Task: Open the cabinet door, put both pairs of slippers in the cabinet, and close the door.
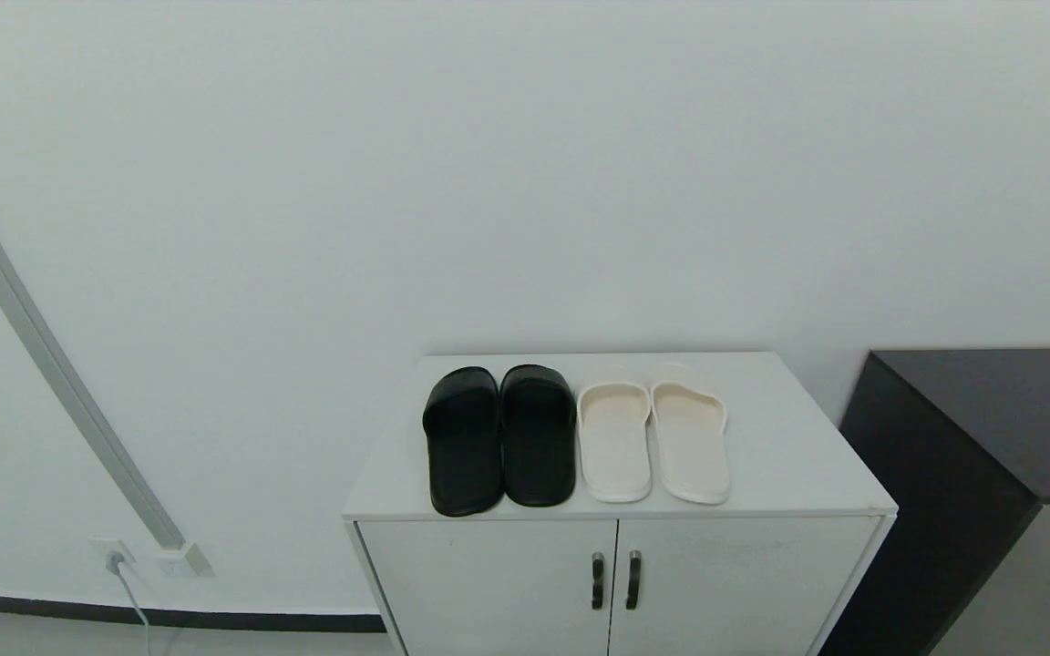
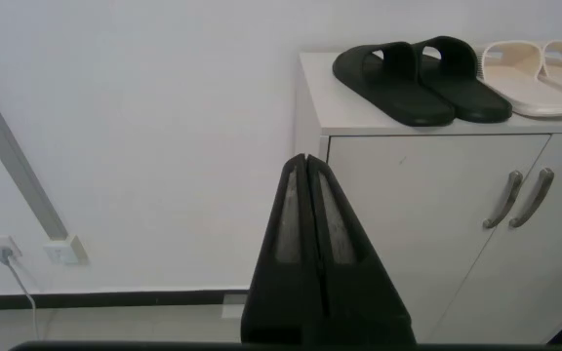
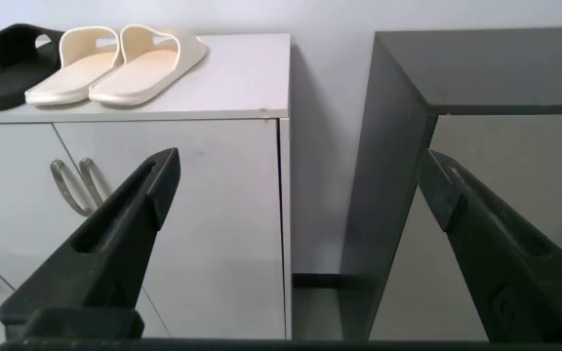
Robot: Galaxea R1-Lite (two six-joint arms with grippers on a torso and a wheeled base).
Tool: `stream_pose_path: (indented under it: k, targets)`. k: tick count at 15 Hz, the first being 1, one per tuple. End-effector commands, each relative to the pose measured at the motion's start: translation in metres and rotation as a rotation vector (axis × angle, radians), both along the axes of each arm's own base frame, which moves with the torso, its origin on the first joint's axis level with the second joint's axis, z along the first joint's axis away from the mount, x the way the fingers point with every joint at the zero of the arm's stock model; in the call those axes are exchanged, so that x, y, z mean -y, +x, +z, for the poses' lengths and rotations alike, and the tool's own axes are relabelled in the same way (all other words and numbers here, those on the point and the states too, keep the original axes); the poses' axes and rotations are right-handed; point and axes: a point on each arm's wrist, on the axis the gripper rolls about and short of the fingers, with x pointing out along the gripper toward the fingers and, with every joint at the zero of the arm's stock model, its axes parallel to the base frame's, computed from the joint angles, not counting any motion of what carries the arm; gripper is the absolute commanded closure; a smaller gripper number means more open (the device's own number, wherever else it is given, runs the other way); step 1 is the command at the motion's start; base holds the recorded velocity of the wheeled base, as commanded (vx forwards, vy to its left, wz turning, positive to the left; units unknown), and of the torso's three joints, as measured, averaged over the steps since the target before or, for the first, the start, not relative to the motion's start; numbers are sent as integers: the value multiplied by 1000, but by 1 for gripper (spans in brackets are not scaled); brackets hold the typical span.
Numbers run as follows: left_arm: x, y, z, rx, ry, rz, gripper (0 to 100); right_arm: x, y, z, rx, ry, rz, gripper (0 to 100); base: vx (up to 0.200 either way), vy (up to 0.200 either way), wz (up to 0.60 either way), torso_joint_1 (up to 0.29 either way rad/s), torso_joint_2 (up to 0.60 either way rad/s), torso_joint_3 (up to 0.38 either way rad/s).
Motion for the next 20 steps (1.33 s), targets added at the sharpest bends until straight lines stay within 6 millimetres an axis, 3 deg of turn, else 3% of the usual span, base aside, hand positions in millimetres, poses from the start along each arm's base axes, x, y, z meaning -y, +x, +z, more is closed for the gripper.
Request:
stream_pose_path:
  k: [1,12,13,14,15,16,17,20]
  targets:
    - [0,0,0,-1,0,0,100,0,0,0,-1,0,0,0,0,0,0,0,0,0]
    - [0,0,0,-1,-1,3,100,0,0,0,4,-8,-21,0,0,0,0,0,0,0]
    - [0,0,0,-1,-1,2,100,0,-1,7,31,6,-24,0,0,0,0,0,0,0]
    - [0,0,0,-1,-1,3,100,1,-6,34,98,68,-21,0,0,0,0,0,0,0]
    - [0,0,0,-1,-1,2,100,1,-6,85,122,146,-37,0,0,0,0,0,0,0]
    - [0,0,0,-1,-1,2,100,1,-1,85,68,95,-36,0,0,0,0,0,0,0]
    - [0,0,0,-1,-3,3,100,1,13,66,-108,-3,-17,0,0,0,0,0,0,0]
    - [0,0,0,-1,-3,2,100,-2,46,69,-254,2,77,0,0,0,0,0,0,0]
